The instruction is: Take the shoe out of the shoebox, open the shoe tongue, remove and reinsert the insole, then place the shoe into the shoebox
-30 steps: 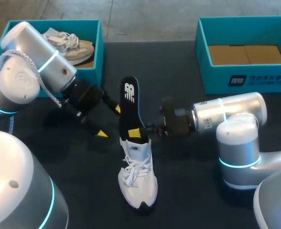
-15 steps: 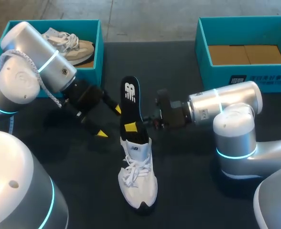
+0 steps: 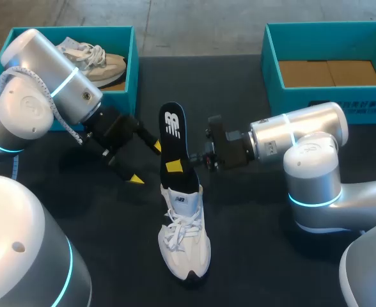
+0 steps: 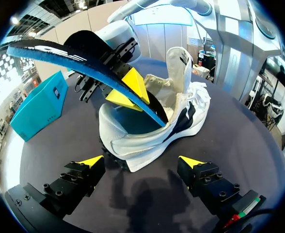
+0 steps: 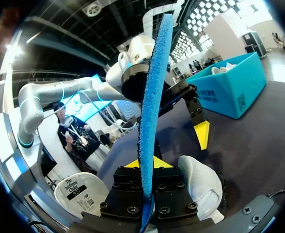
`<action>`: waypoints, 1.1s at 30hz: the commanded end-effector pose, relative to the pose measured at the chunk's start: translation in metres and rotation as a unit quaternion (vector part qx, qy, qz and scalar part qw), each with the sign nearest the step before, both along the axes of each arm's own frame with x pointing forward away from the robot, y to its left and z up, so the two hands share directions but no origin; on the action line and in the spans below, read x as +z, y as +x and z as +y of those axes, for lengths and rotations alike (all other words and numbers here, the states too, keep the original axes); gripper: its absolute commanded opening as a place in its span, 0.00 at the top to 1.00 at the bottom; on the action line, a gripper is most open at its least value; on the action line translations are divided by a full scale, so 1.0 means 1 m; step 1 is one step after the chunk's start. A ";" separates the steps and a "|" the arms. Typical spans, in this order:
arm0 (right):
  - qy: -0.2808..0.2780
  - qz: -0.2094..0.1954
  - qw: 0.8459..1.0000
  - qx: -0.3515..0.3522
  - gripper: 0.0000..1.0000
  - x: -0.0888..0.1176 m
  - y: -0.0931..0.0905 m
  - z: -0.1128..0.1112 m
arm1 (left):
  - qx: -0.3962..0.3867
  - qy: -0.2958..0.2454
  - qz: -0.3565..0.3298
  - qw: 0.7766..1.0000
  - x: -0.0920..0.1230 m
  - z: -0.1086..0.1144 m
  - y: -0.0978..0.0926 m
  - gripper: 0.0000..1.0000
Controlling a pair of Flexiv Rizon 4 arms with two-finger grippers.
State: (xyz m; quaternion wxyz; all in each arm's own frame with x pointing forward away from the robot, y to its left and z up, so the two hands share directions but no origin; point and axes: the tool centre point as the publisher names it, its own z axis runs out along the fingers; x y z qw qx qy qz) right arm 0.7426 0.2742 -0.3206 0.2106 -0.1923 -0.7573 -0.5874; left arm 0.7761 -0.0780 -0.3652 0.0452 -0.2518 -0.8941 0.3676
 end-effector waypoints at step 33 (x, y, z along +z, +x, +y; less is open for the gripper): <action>-0.007 0.052 0.999 -0.001 1.00 -0.032 -0.031 -0.002 | 0.000 0.002 0.000 1.000 0.000 0.000 0.000 0.00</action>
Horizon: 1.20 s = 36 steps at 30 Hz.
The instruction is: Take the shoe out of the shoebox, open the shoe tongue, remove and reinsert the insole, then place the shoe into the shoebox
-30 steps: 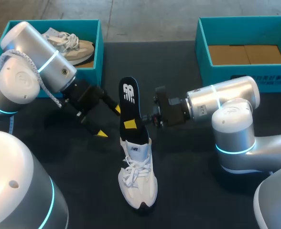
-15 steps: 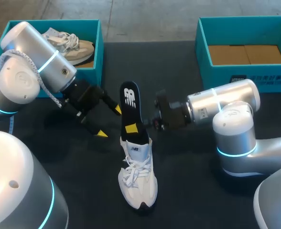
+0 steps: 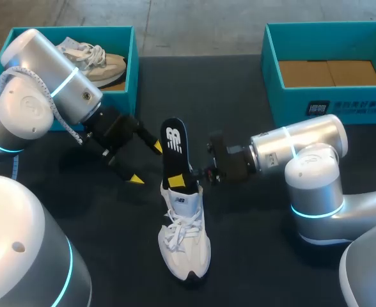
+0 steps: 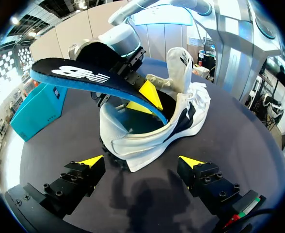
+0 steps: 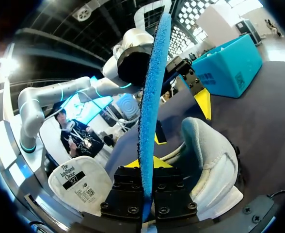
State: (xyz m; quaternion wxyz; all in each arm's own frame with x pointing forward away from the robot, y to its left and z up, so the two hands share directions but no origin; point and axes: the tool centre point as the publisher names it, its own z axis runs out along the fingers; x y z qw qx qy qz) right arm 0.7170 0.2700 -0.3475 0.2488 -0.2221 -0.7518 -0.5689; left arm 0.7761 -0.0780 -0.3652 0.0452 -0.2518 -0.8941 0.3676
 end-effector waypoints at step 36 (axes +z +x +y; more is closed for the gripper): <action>-0.001 -0.028 1.000 0.014 0.76 0.019 0.018 0.012 | 0.000 0.002 0.000 1.000 0.000 0.000 0.000 0.00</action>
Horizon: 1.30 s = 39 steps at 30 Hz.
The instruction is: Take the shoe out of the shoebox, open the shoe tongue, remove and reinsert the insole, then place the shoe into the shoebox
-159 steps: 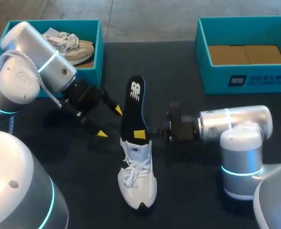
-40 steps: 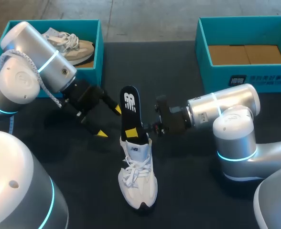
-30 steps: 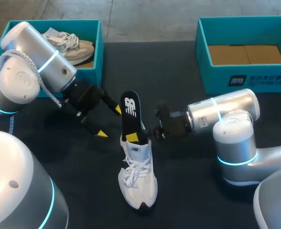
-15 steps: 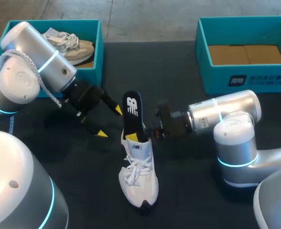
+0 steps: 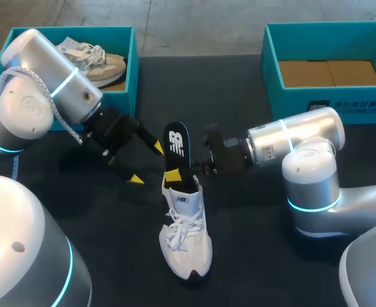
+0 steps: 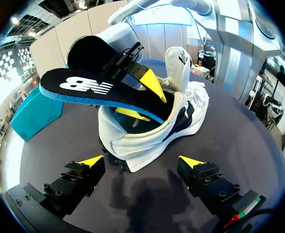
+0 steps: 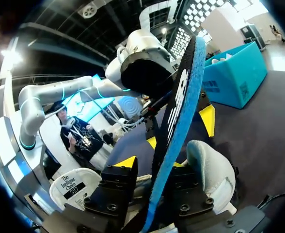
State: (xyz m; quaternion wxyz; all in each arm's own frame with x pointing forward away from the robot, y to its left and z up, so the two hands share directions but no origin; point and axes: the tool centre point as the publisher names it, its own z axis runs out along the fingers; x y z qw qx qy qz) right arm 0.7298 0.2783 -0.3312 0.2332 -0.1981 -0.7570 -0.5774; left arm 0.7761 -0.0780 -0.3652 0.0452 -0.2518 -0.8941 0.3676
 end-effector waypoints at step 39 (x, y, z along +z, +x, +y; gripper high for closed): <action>-0.004 0.011 1.000 -0.015 1.00 -0.005 -0.004 -0.005 | 0.000 0.002 0.000 1.000 0.000 0.000 0.000 0.00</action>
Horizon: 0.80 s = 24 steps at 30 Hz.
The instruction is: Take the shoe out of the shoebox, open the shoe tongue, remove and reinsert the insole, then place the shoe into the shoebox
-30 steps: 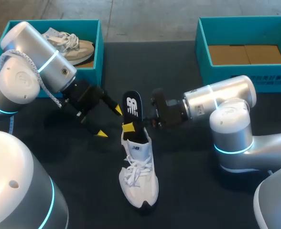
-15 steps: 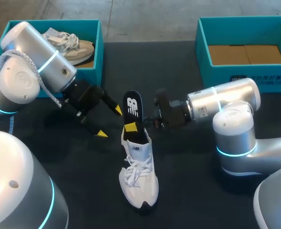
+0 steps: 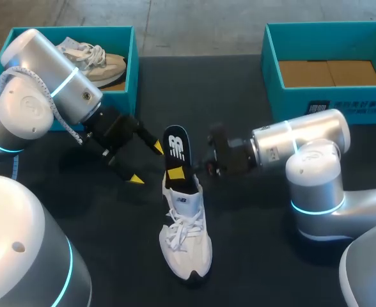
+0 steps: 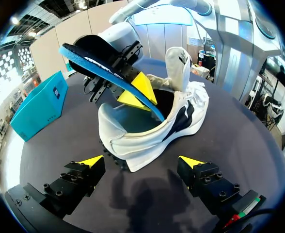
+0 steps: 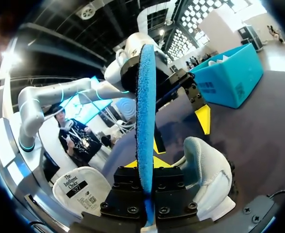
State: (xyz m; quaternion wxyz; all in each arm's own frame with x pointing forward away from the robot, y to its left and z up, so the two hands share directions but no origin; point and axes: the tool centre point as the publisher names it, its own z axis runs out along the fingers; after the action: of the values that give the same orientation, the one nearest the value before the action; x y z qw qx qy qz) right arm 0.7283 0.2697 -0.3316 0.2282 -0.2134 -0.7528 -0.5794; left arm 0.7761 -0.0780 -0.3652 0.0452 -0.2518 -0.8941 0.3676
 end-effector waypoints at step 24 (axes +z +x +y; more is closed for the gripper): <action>-0.008 0.032 0.999 -0.004 0.86 -0.018 -0.022 0.002 | 0.000 0.002 0.000 1.000 0.000 0.000 0.000 0.00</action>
State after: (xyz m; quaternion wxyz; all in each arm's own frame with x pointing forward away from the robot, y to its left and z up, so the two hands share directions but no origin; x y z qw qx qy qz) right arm 0.7089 0.2718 -0.3536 0.2518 -0.2339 -0.7471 -0.5690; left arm 0.7761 -0.0780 -0.3652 0.0452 -0.2518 -0.8941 0.3676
